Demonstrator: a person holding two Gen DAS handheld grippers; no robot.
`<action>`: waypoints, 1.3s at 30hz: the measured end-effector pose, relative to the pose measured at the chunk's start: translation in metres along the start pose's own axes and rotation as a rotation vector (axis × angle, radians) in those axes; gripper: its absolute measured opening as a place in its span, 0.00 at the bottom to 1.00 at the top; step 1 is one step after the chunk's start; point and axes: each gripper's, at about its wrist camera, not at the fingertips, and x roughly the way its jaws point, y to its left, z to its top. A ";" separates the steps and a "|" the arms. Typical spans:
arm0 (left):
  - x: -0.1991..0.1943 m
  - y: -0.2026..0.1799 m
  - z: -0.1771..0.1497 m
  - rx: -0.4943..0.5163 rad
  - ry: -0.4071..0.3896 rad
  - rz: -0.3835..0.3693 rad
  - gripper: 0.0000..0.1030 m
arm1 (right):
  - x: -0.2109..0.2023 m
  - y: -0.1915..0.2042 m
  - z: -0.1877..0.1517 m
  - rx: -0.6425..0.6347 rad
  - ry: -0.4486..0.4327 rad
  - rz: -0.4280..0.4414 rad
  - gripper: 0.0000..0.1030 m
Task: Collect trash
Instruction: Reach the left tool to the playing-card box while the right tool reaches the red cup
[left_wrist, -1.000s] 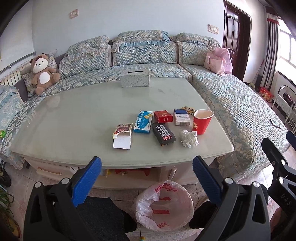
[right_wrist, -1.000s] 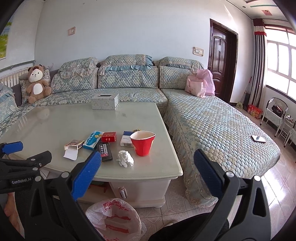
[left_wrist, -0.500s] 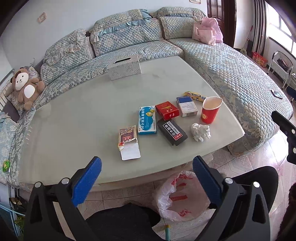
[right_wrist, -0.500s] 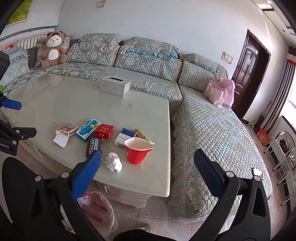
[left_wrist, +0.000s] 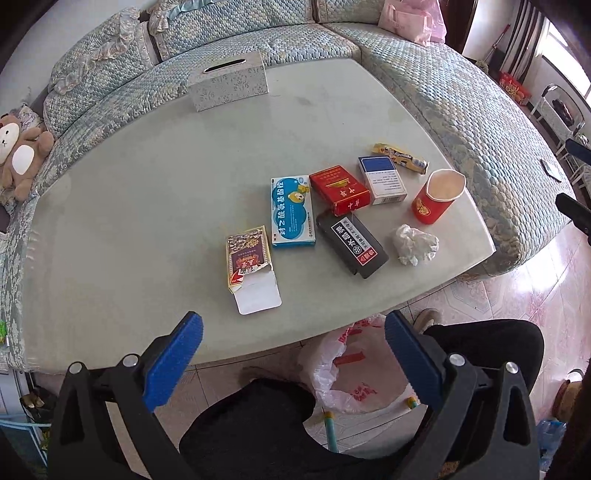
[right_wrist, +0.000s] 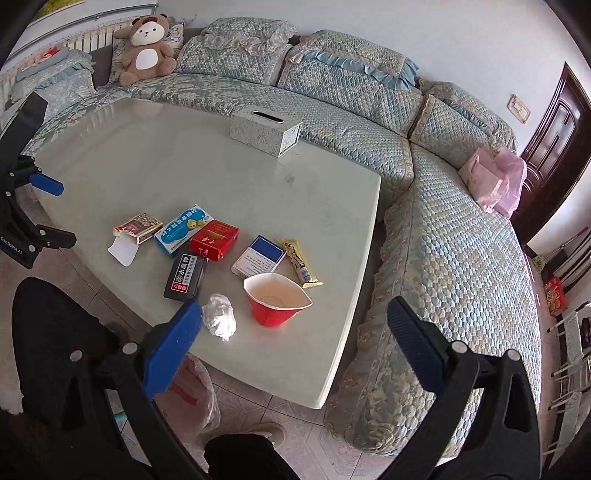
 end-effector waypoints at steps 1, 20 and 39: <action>0.004 0.001 0.003 0.006 0.013 -0.005 0.94 | 0.005 -0.001 0.002 -0.004 0.013 0.011 0.95; 0.103 0.017 0.034 0.028 0.201 -0.017 0.94 | 0.114 -0.031 0.017 -0.020 0.206 0.080 0.95; 0.175 0.046 0.050 0.016 0.297 -0.042 0.94 | 0.196 -0.041 0.014 -0.044 0.353 0.095 0.95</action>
